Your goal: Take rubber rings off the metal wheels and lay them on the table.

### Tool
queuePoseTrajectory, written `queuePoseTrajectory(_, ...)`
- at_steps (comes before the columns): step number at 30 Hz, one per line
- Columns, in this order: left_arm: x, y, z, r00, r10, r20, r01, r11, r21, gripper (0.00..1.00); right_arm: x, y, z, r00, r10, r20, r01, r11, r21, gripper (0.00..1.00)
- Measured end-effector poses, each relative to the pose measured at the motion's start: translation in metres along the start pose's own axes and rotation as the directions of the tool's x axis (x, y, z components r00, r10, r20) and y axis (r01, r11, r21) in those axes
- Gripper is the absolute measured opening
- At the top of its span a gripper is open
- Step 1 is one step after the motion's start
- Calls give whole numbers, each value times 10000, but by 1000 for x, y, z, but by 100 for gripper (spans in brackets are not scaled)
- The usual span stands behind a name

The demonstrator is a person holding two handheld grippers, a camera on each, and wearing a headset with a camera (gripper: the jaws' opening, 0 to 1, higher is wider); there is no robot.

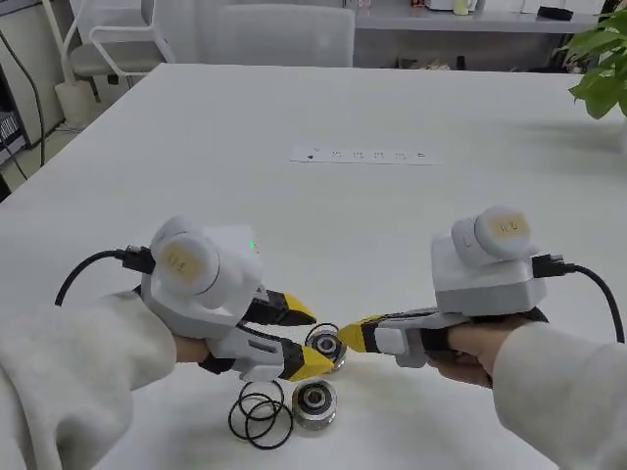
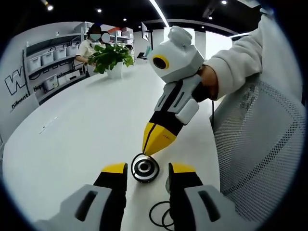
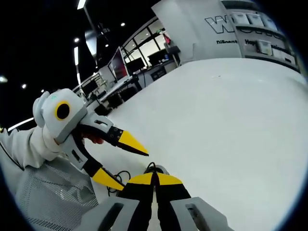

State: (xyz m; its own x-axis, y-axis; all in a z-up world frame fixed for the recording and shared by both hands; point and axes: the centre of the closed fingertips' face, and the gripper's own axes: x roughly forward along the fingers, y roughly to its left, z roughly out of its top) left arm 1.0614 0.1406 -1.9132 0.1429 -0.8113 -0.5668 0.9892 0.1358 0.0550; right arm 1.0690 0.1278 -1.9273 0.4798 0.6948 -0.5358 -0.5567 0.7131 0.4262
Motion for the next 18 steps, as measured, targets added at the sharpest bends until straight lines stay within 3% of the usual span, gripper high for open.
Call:
queuePoseTrajectory(11, -22, 2, 13, 9995, 96, 295, -99, 9999, 83, 47, -4, 0, 8, 9995, 51, 316, -58, 9997, 249, 0)
queuePoseTrajectory(18, -41, 0, 15, 9989, 257, 400, -267, 9993, 262, 53, -9, -2, 16, 9978, 37, 658, -75, 9983, 577, 0)
